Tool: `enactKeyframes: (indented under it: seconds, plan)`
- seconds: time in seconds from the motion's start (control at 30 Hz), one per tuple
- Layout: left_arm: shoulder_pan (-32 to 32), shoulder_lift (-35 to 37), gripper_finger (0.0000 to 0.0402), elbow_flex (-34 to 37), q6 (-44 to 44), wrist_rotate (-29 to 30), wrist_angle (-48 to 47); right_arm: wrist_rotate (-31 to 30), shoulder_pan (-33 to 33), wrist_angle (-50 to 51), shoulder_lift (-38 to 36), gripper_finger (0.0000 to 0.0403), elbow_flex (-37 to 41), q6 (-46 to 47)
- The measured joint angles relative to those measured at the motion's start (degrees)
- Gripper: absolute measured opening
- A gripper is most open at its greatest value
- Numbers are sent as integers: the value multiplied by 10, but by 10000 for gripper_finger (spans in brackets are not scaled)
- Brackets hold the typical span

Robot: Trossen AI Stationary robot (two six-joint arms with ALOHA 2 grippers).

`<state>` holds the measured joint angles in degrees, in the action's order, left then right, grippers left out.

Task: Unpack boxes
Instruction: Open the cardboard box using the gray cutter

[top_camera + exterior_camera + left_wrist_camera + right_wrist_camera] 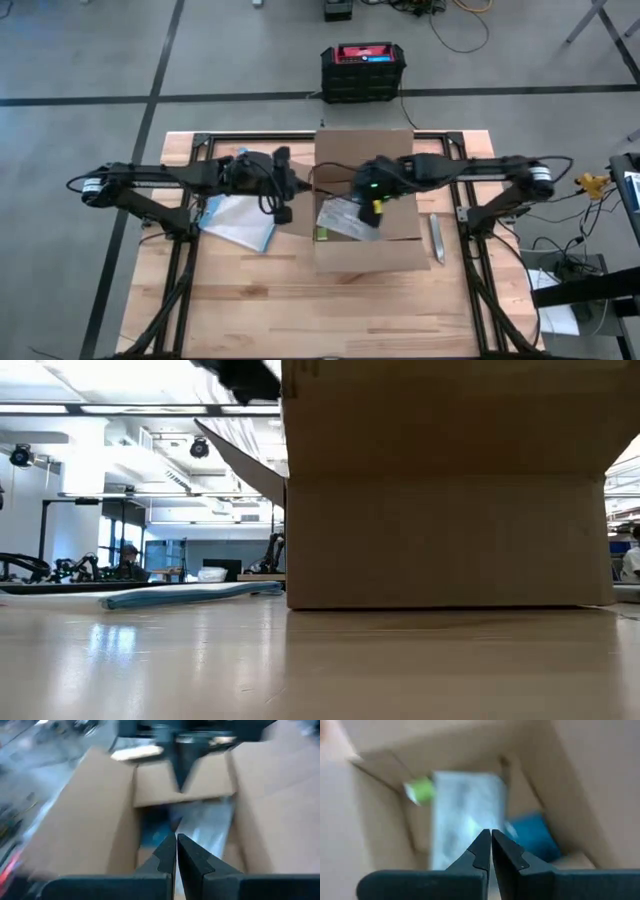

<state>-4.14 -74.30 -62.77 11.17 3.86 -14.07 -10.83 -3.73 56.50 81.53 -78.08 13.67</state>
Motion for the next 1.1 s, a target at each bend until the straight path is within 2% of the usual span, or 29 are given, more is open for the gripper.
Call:
enactKeyframes:
  seconds: [0.13,0.3,0.37,0.53,0.63,0.83,1.1]
  plan:
    - [0,-71,0,0,2,-34,91,-61,-9,113,-61,0,50,74]
    - [-1,-189,0,-50,14,-33,124,-74,-12,146,-148,0,126,130]
    - [-1,-232,0,-83,28,-31,105,-72,-12,147,-179,0,164,144]
    - [-1,-309,0,-171,76,11,-57,-69,-12,148,-241,0,255,189]
    - [0,-334,0,-193,103,19,-82,-56,-12,122,-257,0,300,202]
    - [-24,-389,0,-200,79,-102,-10,-24,-12,34,-256,0,356,182]
    - [-32,-493,0,-262,56,-114,-5,33,-12,-78,-247,0,359,117]
